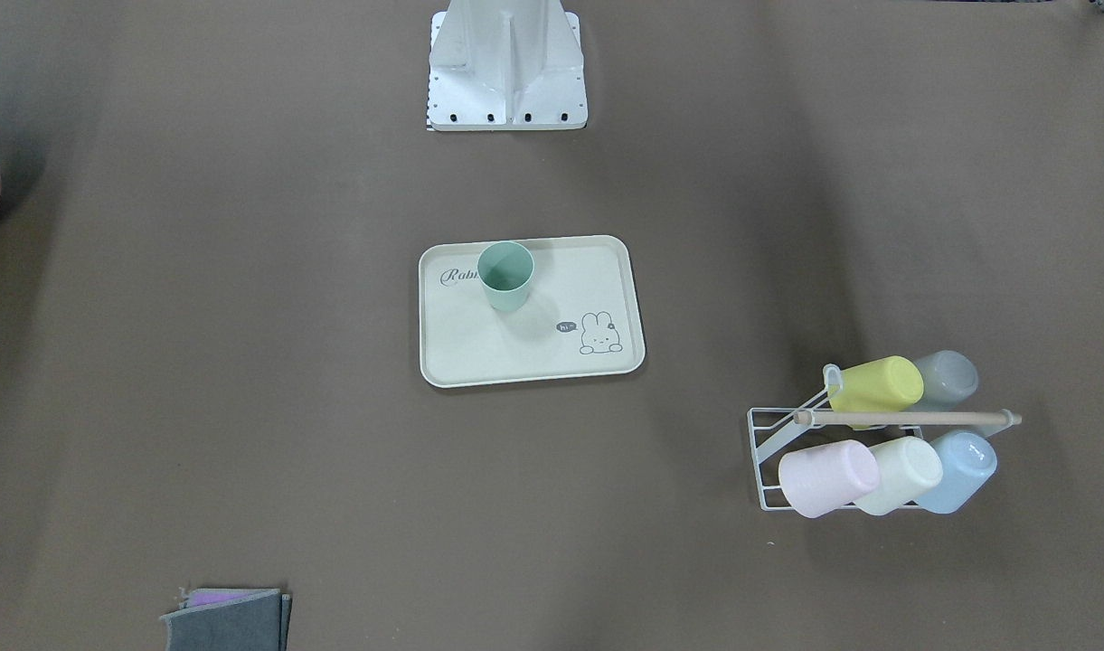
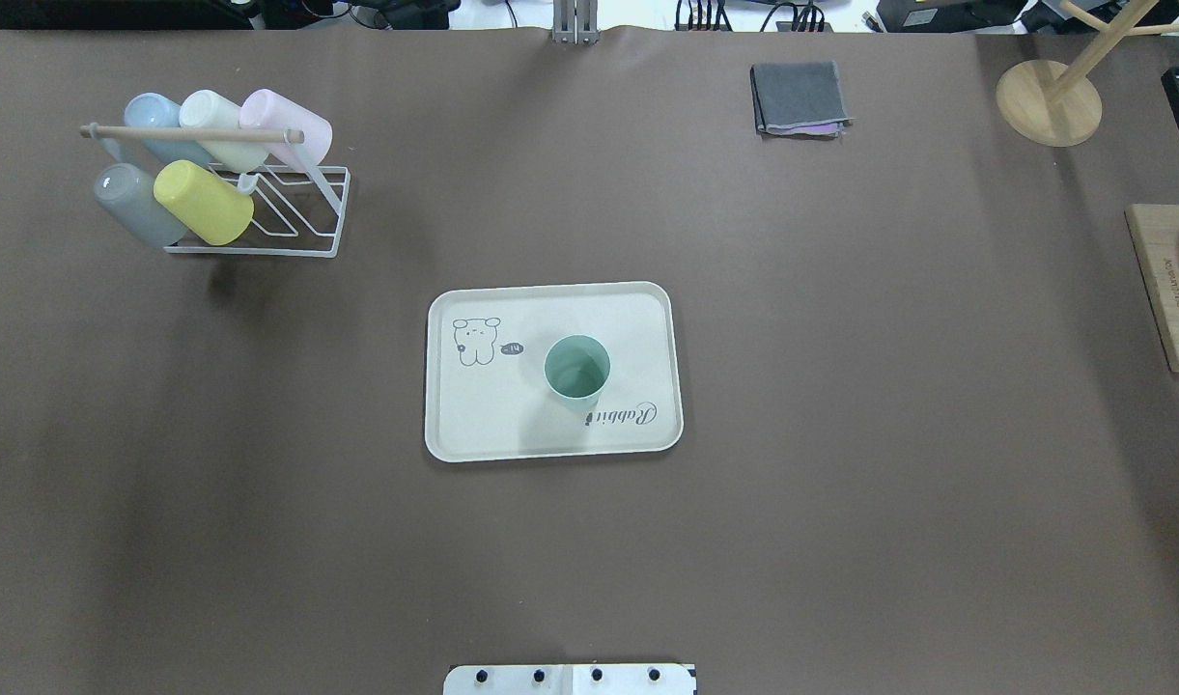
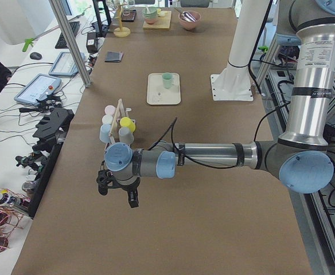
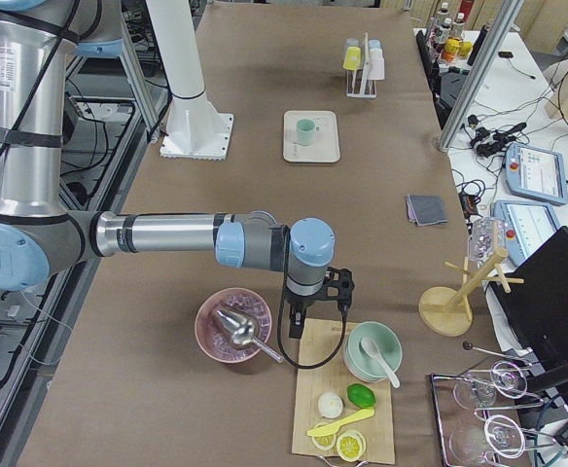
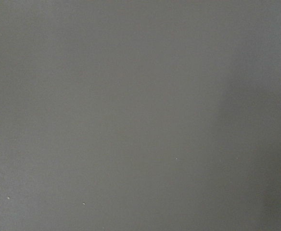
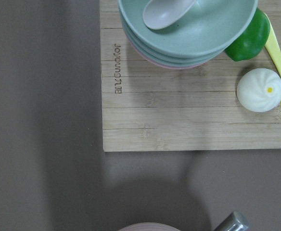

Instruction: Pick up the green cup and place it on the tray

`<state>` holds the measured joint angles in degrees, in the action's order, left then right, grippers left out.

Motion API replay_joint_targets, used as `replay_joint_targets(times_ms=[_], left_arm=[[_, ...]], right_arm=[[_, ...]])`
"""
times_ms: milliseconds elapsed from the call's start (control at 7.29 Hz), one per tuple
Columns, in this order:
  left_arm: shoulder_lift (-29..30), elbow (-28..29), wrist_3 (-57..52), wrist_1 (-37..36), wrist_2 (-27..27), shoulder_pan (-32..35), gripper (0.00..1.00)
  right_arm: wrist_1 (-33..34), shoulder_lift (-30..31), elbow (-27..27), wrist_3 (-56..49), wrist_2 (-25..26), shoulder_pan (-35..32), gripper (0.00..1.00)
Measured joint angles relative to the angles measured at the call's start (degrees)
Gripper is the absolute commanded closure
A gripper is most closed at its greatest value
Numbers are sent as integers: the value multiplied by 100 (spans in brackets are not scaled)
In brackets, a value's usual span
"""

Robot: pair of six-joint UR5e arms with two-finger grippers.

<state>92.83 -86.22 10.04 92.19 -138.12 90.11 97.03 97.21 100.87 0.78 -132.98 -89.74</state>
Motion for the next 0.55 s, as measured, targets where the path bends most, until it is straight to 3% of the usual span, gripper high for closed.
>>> replay_joint_targets(times_ms=[549], left_arm=[[-290,-265,-569,43,41,74,2]], right_arm=[[0,0,-6,-3,0,0,0]])
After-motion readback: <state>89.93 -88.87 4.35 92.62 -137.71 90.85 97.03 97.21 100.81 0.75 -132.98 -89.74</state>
